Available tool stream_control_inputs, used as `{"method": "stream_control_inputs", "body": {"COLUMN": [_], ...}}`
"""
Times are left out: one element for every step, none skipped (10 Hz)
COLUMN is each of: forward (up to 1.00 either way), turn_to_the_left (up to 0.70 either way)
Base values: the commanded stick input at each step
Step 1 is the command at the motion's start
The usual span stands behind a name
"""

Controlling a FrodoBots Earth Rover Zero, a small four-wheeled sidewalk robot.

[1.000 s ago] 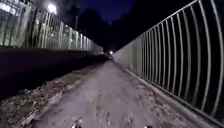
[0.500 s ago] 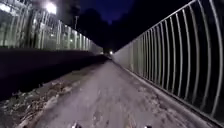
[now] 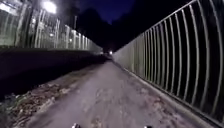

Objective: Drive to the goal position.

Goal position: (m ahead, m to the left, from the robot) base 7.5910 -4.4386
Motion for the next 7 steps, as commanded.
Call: {"method": "stream_control_inputs", "body": {"forward": [0.3, 0.3, 0.3, 0.3, 0.3, 0.3, 0.3], "turn_to_the_left": [0.01, 0.01, 0.01, 0.01, 0.01, 0.01, 0.01]}}
